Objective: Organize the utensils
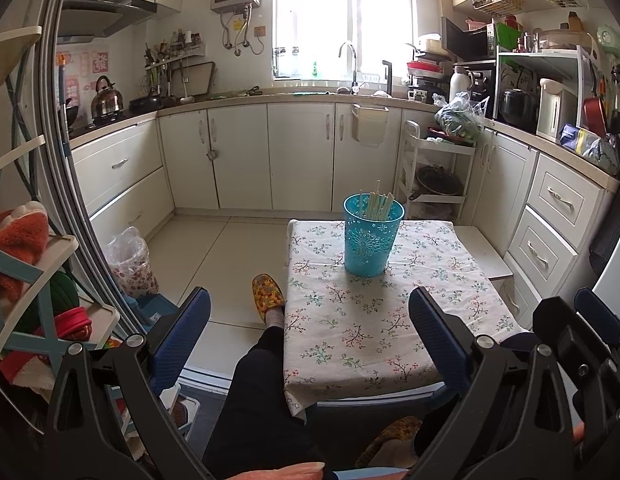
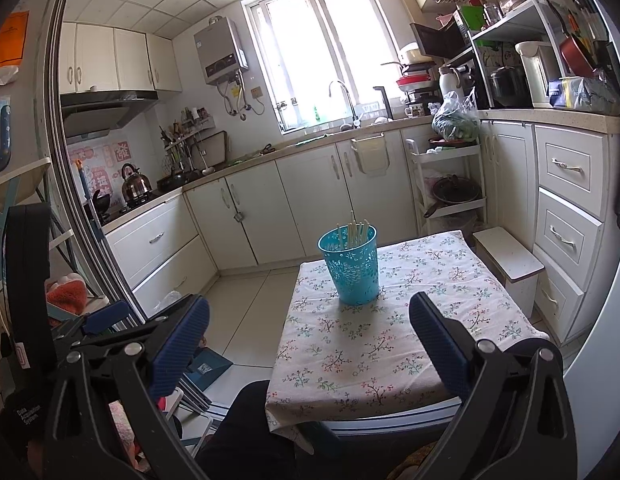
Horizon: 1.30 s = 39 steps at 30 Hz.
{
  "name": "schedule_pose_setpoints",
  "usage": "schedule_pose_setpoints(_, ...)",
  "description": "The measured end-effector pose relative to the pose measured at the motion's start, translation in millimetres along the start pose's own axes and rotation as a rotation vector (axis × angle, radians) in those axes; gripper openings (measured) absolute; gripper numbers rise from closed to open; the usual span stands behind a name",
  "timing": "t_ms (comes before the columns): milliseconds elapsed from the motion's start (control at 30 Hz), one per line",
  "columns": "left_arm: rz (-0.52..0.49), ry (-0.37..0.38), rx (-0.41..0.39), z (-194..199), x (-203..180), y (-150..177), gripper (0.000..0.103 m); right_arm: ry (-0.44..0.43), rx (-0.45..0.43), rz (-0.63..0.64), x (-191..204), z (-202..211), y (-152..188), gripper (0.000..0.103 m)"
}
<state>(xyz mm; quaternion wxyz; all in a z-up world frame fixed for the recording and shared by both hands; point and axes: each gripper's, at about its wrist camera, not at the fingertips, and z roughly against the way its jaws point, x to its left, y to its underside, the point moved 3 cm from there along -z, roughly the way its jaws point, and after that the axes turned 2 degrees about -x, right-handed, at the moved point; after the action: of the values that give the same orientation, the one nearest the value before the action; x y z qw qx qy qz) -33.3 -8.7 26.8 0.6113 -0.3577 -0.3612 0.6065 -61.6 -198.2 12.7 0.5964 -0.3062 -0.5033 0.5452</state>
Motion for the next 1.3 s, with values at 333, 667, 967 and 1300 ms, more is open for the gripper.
schedule_pose_setpoints(333, -0.004, -0.005, -0.004, 2, 4, -1, 0.095, 0.001, 0.001, 0.0, 1, 0, 1, 0.096)
schedule_pose_setpoints(667, -0.006, -0.007, -0.004, 3, 3, -1, 0.095, -0.001, 0.006, 0.004, 0, -1, 1, 0.096)
schedule_pose_setpoints(967, 0.0, -0.005, 0.015, -5, 13, -1, 0.095, -0.007, 0.022, 0.008, -3, -8, 3, 0.096)
schedule_pose_setpoints(1300, 0.003, 0.012, -0.018, -11, 11, 3, 0.095, 0.004, 0.032, 0.021, -3, -16, 4, 0.096)
